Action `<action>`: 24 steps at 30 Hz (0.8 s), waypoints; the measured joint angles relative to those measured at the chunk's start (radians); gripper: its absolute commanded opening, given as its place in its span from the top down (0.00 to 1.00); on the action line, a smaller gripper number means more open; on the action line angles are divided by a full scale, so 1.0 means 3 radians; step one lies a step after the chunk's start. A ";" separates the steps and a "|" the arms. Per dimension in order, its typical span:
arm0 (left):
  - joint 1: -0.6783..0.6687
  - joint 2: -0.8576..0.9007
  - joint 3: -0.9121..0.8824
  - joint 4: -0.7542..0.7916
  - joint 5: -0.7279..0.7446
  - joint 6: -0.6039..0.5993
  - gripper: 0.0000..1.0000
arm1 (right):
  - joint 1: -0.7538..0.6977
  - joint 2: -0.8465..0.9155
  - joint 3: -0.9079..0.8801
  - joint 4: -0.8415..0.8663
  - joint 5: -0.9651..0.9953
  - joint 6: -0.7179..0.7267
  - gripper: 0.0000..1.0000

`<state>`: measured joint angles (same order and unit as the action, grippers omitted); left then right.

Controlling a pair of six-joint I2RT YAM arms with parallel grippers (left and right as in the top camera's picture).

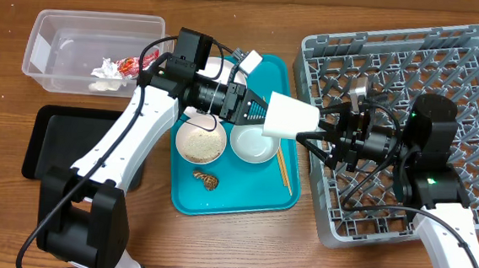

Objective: Sort waste into correct bins and load items into the dishwasher
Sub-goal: 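Lift the white cup and hand it to the right gripper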

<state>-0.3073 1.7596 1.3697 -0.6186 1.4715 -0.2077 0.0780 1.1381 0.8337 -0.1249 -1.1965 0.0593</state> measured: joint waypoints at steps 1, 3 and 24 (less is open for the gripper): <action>0.0000 0.0000 0.0000 0.0001 0.0008 0.0000 0.96 | 0.0000 0.0000 0.0000 0.0006 -0.0001 0.0000 0.32; 0.0000 0.0000 0.0000 0.0009 0.0010 -0.0001 0.96 | 0.0000 0.0000 0.0000 0.0028 -0.0003 0.0004 0.29; -0.0069 0.0000 0.0000 0.0009 -0.0104 -0.0006 0.48 | -0.0004 0.0003 0.0001 0.0006 -0.0009 -0.0001 0.42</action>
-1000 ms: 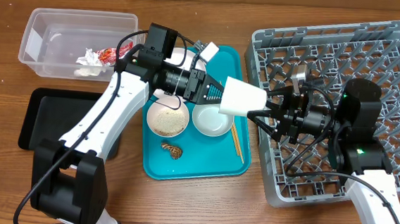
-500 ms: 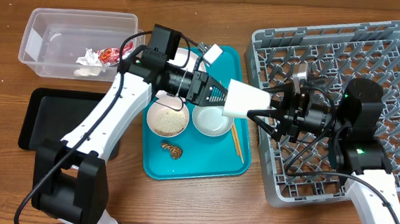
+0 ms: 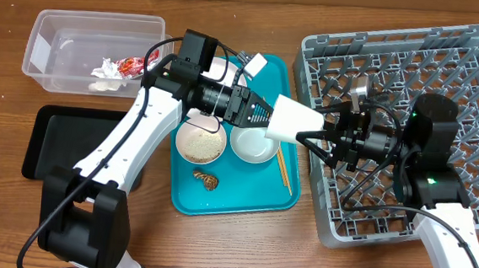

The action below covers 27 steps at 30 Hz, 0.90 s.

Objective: Sort waste into correct bins and load items into the dishwasher
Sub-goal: 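Lift the white cup and hand it to the right gripper, then carry the white cup with the right gripper into the dish rack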

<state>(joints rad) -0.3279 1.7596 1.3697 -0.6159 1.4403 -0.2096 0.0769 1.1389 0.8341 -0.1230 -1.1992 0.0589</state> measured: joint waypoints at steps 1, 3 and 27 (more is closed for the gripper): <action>0.0000 0.0000 0.0000 -0.0005 -0.0076 -0.0003 0.39 | 0.0008 0.0001 0.0000 -0.0043 -0.0001 0.0000 0.45; -0.0015 0.0000 0.0000 -0.0055 -0.0295 -0.0004 0.28 | 0.0010 0.0000 0.0000 -0.0130 -0.0005 0.0001 0.48; 0.0896 -0.1144 0.0189 -0.1452 -0.3886 0.0108 0.15 | -0.0411 0.0019 0.1277 -0.2791 0.3154 0.0216 0.69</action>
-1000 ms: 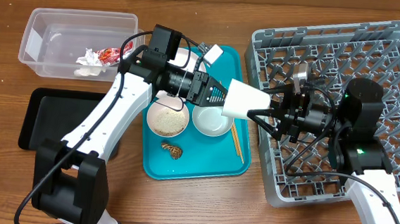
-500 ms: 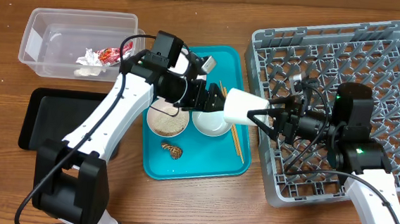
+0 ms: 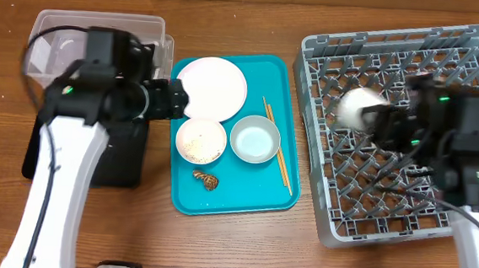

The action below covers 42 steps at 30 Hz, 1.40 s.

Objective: Sort waste into correct bins and load items into the dishwasher
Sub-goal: 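Carry the white cup with the right gripper into the dish rack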

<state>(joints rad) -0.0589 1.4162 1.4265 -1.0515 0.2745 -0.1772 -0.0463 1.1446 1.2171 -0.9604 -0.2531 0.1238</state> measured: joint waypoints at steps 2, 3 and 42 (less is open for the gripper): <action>0.0010 -0.0116 0.0011 -0.0001 -0.0092 0.0003 0.15 | -0.0221 0.0001 0.0122 -0.0093 0.0266 0.0032 0.69; 0.0009 -0.0148 0.0011 -0.0003 -0.0125 0.0003 0.15 | -0.0374 0.0013 0.0178 -0.0127 0.0418 0.0051 0.69; 0.0009 -0.0145 0.0011 -0.0127 -0.0272 0.0014 0.00 | -0.2392 0.1481 0.0320 -0.0437 0.0093 0.0492 0.07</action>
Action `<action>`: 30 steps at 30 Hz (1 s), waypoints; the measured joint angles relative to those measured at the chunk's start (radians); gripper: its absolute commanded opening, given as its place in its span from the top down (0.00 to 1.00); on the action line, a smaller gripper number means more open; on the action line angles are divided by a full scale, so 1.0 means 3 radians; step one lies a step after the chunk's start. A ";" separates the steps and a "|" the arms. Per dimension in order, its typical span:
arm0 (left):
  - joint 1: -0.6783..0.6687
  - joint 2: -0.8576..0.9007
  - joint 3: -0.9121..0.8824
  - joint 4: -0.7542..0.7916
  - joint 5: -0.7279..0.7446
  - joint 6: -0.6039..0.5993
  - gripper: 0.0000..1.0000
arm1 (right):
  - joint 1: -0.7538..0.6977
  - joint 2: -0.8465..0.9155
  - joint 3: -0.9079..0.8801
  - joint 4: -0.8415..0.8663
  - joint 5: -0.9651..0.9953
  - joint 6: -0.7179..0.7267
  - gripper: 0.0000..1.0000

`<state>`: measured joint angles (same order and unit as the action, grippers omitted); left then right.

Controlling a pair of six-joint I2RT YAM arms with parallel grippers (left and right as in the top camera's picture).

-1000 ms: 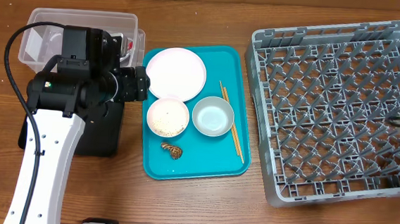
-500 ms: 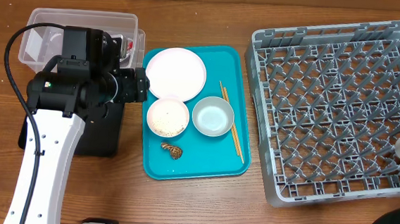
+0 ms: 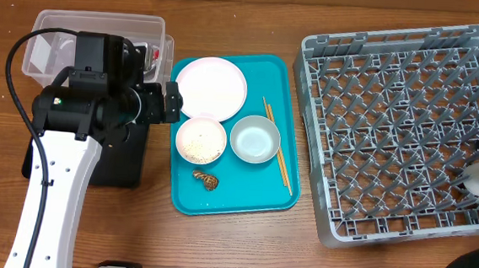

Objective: Sort waste into correct bins and load items into the dishwasher
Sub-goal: 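Carry the white cup with the right gripper into the dish rack, then grasp the white bowl on the teal tray with the right gripper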

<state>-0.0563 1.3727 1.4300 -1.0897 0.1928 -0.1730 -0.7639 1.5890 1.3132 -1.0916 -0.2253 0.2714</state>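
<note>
The grey dishwasher rack [image 3: 393, 119] fills the right side of the table. A white cup [image 3: 476, 179] sits low at the rack's right edge, and my right gripper is shut on it, mostly cut off by the frame edge. My left gripper [image 3: 175, 102] hangs at the left rim of the teal tray [image 3: 298, 75], open and holding nothing. The tray holds a white plate [image 3: 211, 87], a bowl of crumbs [image 3: 201, 141], a pale blue bowl [image 3: 254, 140], chopsticks [image 3: 277, 153] and a brown food scrap [image 3: 207, 180].
A clear plastic bin [image 3: 44, 32] at the back left holds crumpled waste, partly hidden by my left arm. A black bin [image 3: 40, 150] lies in front of it, under the arm. Bare wooden table runs along the front.
My right gripper has moved with the white cup from the rack's upper left part to its right edge, lower down. The left arm has barely moved.
Both grippers met over the tray's right side with the white cup between them, the left one holding it. Then the left gripper was back at the tray's left rim, empty, and the right one held the cup over the rack. Now the cup is at the rack's right edge.
</note>
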 measured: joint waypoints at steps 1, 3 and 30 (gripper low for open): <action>0.0000 0.0000 0.0000 -0.0003 0.0000 0.0000 0.00 | 0.0006 -0.0001 0.0000 -0.0019 -0.0037 -0.0014 0.08; 0.0000 0.0000 0.0000 -0.0011 0.0000 0.0000 0.00 | 0.0036 -0.0023 0.0000 -0.0024 -0.0131 -0.0057 0.11; 0.0000 0.0000 0.0000 -0.0285 -0.0373 0.0000 0.00 | 0.3930 0.0478 0.0443 0.0201 -0.0271 -0.0310 0.12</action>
<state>-0.0563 1.3727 1.4300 -1.1751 0.0811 -0.1730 0.4152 1.7325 1.4460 -1.0313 -0.3065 0.1783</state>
